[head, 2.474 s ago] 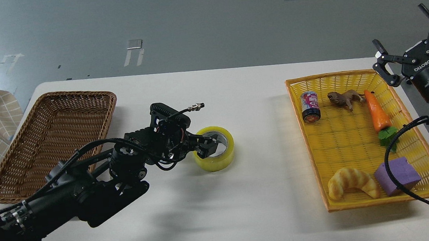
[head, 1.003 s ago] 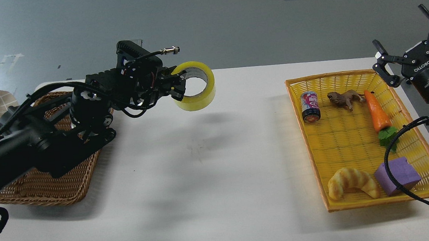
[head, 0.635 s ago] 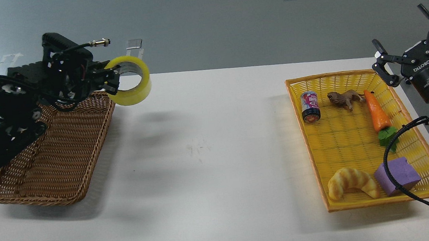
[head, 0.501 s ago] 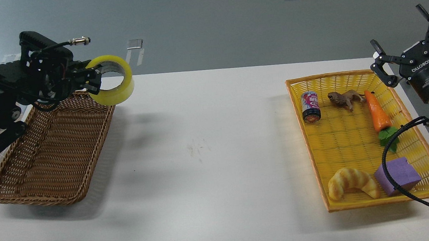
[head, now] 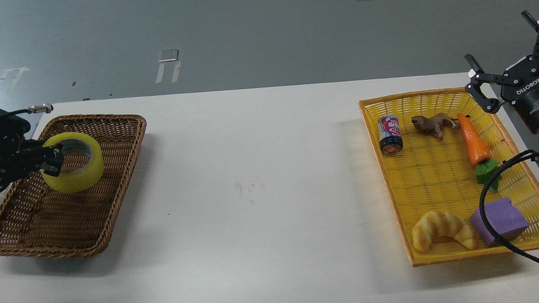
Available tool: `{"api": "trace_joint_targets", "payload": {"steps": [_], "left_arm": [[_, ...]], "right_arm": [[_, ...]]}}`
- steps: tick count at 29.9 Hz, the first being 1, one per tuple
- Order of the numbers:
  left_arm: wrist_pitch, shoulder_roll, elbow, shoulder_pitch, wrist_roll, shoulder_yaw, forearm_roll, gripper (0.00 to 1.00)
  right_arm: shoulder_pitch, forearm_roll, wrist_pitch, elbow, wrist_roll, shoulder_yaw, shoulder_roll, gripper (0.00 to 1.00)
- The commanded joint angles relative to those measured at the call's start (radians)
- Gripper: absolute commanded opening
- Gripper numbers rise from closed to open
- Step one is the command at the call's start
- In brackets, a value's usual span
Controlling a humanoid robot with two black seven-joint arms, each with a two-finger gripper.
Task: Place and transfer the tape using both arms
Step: 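Carry the tape roll into the wicker basket and lower it, then release the tape roll and raise the left gripper out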
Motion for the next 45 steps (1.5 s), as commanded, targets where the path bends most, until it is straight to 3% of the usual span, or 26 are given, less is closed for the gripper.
{"api": "trace_joint_targets", "payload": {"steps": [1,25,31,33,34,37,45], "left_arm": [[0.003,-0.007,0.017,0.031,0.000,-0.001,-0.007,0.00],[0.006,-0.043,0.137,0.074,-0.002,-0.001,-0.276,0.00],[0.052,-0.053,0.137,0.093,0.000,-0.002,-0.293,0.00],[0.075,-0.060,0.137,0.093,0.000,-0.002,-0.297,0.12],[0.105,-0.065,0.137,0.094,0.002,-0.002,-0.314,0.31],[0.180,-0.065,0.137,0.116,-0.003,-0.001,-0.360,0.57],[0.230,-0.065,0.137,0.129,-0.005,-0.004,-0.443,0.74]], "right_arm": [[-0.001,0.000,0.000,0.002,0.000,0.000,0.000,1.00],[-0.004,0.000,0.000,0.003,0.000,0.000,0.000,1.00],[-0.004,0.000,0.000,0.005,0.000,0.000,0.000,0.99],[-0.004,0.000,0.000,0.005,0.000,0.000,0.000,0.99],[-0.004,0.000,0.000,0.005,0.000,0.000,0.000,1.00],[-0.004,0.000,0.000,0.005,0.000,0.000,0.000,0.99],[-0.002,0.000,0.000,0.005,0.000,0.000,0.000,0.99]]}}
